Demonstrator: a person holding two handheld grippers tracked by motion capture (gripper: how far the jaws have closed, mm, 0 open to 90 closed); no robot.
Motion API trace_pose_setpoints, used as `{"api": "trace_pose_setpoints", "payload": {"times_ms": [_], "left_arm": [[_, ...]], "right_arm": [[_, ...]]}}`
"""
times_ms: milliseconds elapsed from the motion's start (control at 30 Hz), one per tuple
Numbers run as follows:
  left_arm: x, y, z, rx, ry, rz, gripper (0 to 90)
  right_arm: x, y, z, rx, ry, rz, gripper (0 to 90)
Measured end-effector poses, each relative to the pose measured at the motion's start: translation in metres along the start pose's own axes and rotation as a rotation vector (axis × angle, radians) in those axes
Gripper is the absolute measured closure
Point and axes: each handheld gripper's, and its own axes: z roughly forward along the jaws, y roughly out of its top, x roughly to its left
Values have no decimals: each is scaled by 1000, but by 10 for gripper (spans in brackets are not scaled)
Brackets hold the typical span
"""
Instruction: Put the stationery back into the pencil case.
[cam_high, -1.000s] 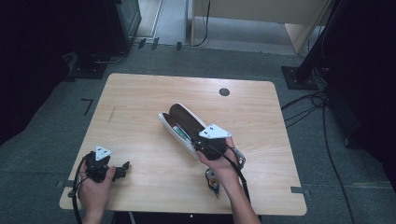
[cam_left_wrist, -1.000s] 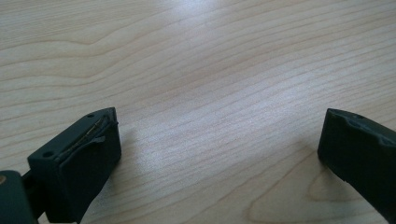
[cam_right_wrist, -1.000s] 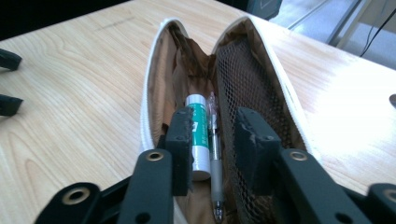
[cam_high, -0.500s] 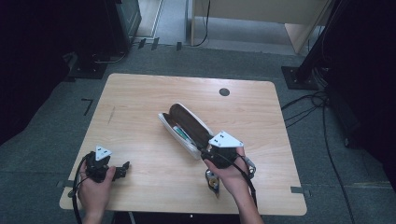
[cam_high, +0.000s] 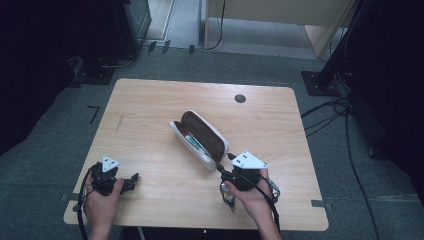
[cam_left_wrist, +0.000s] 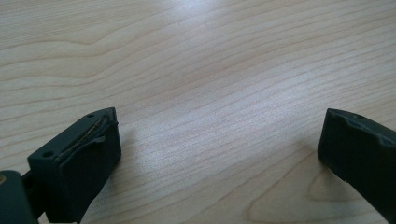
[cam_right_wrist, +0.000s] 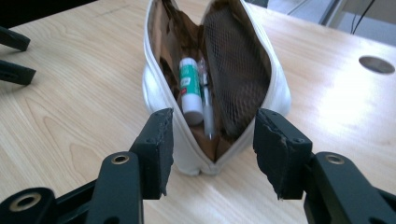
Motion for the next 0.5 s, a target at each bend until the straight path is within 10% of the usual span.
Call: {"api": "trace_pose_setpoints", "payload": {"times_ms": [500], "left_arm": [[-1, 0, 0, 0, -2, 2, 0]], "right_arm": [[-2, -34, -8, 35, -12, 70, 481]]}}
